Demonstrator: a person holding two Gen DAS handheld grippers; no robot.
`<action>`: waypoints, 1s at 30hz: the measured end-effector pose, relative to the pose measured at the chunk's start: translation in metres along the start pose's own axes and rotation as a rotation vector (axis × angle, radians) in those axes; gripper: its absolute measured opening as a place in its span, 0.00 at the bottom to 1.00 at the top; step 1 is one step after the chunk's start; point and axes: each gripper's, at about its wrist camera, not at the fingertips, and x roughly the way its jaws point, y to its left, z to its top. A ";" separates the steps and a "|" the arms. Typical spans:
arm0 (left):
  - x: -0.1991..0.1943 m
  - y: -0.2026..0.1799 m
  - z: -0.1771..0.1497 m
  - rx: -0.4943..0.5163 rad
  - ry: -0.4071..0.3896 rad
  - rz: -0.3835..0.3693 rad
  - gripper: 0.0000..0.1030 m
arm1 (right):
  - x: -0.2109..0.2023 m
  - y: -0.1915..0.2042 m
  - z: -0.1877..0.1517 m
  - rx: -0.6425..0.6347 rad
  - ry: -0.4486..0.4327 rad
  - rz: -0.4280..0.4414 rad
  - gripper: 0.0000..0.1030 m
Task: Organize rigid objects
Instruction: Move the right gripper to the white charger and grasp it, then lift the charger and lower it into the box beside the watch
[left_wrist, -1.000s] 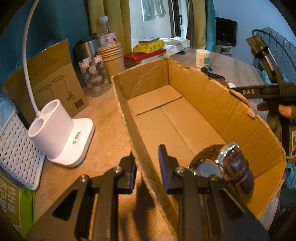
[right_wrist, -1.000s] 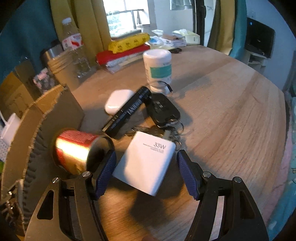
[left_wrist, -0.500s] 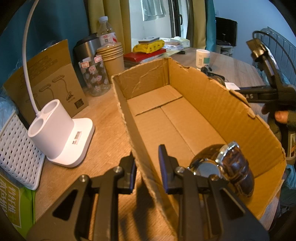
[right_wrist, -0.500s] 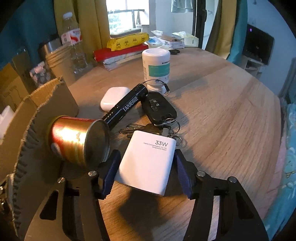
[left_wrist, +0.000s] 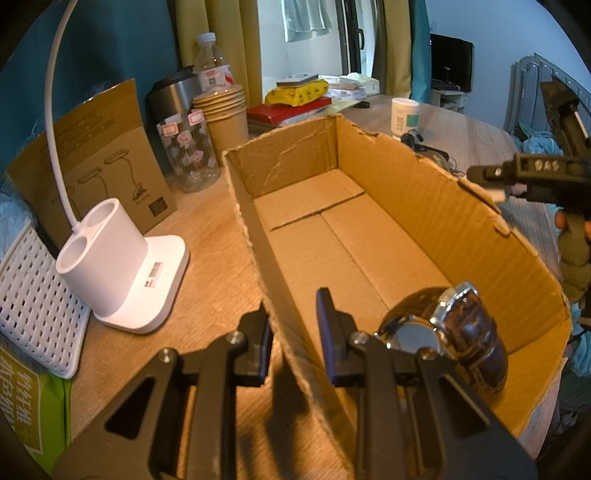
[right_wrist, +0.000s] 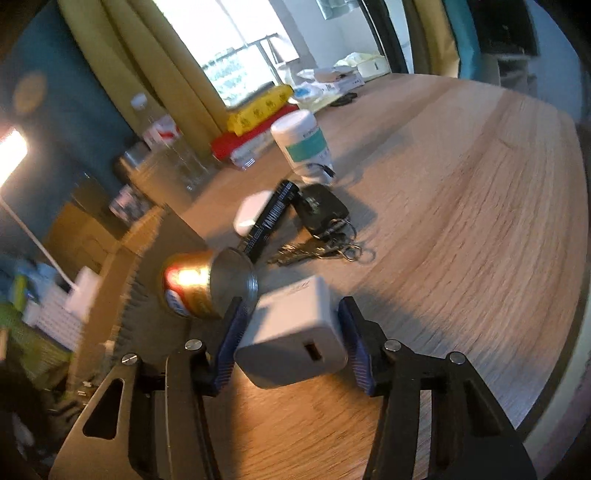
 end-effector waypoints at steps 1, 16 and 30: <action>0.000 0.000 0.000 0.000 0.000 0.000 0.23 | -0.002 0.000 0.001 0.004 -0.004 0.014 0.51; 0.000 0.001 0.000 0.000 0.000 0.000 0.23 | -0.010 -0.004 0.009 0.073 -0.005 0.084 0.29; 0.000 0.000 0.000 0.000 0.000 0.000 0.23 | -0.012 0.041 -0.004 -0.164 -0.043 -0.080 0.29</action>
